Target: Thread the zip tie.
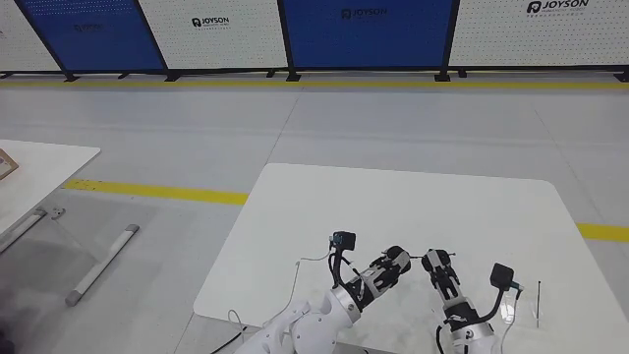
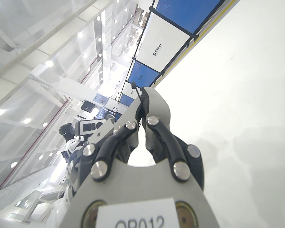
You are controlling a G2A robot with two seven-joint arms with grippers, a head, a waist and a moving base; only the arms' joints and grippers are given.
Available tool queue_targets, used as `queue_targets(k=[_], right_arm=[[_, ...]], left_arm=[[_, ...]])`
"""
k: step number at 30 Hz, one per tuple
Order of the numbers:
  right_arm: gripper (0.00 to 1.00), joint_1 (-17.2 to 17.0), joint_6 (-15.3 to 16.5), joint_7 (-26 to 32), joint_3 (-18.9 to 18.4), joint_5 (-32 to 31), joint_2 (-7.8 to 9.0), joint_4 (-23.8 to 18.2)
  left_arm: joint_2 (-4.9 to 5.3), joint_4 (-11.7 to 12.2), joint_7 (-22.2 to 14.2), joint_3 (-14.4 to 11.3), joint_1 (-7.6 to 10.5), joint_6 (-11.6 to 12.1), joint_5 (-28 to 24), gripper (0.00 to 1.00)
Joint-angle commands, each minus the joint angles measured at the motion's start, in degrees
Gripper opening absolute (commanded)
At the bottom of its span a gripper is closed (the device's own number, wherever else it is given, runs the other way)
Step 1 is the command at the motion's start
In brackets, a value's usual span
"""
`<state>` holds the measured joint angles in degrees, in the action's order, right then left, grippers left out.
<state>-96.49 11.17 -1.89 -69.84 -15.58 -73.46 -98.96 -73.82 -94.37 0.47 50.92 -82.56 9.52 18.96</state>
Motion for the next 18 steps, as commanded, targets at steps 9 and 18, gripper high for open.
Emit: queue_targets(k=[9, 18], right_arm=[[1.0, -0.1, 0.9, 1.0, -0.1, -1.3, 0.02, -0.3], [1.0, -1.3, 3.4, 1.6, -1.2, -2.0, 0.22, -1.3]], left_arm=[[-0.15, 0.3, -1.1, -0.3, 0.16, 0.5, -2.0, 0.0], [-0.33, -0.2, 0.4, 0.5, -0.21, 1.1, -6.2, 0.0]])
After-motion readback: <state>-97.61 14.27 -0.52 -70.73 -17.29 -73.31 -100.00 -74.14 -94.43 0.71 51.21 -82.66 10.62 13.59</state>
